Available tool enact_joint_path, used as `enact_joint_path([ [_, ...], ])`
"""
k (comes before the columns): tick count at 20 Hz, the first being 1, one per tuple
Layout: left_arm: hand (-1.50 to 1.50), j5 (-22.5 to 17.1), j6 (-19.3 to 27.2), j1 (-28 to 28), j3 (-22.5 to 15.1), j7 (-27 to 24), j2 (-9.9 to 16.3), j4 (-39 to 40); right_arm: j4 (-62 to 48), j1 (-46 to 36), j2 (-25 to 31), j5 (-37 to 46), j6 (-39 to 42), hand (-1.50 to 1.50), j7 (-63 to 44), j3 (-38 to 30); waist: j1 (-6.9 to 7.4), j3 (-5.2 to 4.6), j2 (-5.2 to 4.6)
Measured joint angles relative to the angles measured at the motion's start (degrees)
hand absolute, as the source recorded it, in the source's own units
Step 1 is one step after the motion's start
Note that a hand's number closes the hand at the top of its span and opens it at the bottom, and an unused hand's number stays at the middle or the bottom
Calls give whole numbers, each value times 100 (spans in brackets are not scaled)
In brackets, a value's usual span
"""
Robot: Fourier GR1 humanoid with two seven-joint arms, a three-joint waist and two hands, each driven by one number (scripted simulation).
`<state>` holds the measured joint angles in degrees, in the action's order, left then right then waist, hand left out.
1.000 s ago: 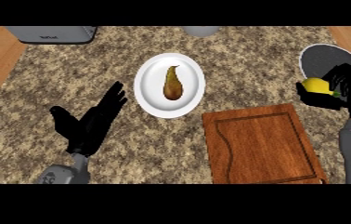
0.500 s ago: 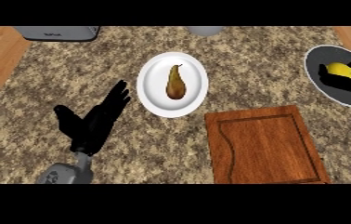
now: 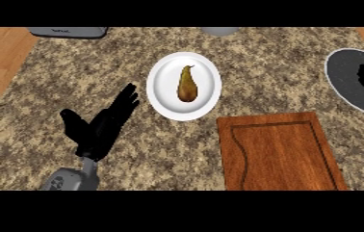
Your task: Pick the lemon from the cutting board and place it in the pan
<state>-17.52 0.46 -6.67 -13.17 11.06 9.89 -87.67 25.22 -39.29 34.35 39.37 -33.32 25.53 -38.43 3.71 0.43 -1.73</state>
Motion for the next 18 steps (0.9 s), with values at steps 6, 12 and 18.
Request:
enact_joint_path([
  [6,0,17,-37,-98,-52,-10,-65,9,-882,-53,459,273,167,-150,-340,83,133,3,-74],
  [12,0,27,-44,-123,-59,8,-83,0,-1364,-176,574,327,586,-150,-497,99,200,24,-91],
  [18,0,59,-5,-103,-45,16,-90,-3,-1316,-389,499,-439,1151,-150,184,-568,94,40,-49],
])
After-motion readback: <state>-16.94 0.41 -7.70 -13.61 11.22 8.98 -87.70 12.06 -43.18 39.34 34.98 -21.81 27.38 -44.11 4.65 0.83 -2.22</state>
